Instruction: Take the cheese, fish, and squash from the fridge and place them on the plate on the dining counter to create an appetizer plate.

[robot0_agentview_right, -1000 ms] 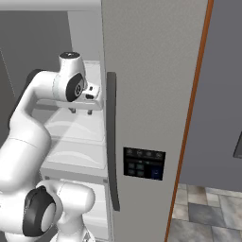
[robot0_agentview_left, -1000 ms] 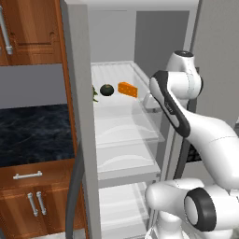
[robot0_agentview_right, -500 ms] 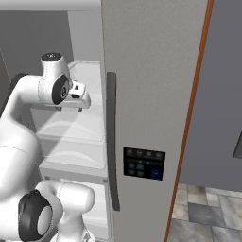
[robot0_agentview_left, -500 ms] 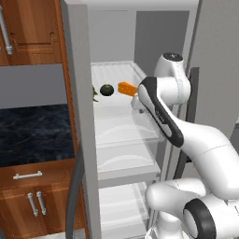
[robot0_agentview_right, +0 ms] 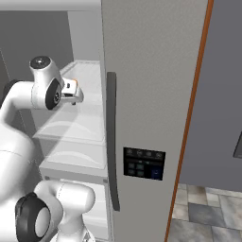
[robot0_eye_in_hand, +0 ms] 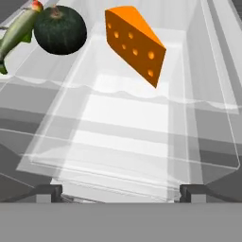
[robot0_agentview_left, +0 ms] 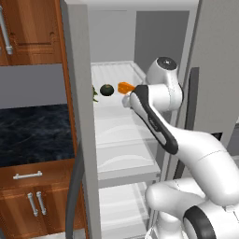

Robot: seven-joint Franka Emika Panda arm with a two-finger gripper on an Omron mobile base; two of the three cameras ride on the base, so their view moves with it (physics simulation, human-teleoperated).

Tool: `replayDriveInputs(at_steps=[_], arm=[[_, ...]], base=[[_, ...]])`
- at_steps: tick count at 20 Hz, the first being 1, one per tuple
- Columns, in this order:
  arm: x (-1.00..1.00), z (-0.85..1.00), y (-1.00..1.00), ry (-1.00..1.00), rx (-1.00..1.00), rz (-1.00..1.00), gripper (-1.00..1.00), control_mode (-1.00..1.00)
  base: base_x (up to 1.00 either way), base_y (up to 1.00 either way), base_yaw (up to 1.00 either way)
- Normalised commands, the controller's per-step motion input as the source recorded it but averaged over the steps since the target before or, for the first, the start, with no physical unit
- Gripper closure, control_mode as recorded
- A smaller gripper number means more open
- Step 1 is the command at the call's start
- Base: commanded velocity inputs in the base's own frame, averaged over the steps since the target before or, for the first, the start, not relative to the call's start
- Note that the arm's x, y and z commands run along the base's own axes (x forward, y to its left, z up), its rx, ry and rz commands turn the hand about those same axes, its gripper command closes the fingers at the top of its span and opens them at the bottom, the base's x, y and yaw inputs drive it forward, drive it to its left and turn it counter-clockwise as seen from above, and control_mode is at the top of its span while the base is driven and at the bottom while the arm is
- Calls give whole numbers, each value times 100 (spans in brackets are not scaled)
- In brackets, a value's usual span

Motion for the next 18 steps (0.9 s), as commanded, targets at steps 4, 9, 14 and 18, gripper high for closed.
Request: replayDriveInputs(at_steps=[4, 9, 14, 18], arm=[[51, 32, 2, -5, 0, 1, -100, -100], [67, 34, 0, 0, 0, 0, -100, -100], [53, 27, 0, -3, -5, 0, -100, -100], [36, 1, 0, -10, -4, 0, -100, -100]], base=[[0, 0, 0], [0, 0, 0], [0, 0, 0], [0, 0, 0]])
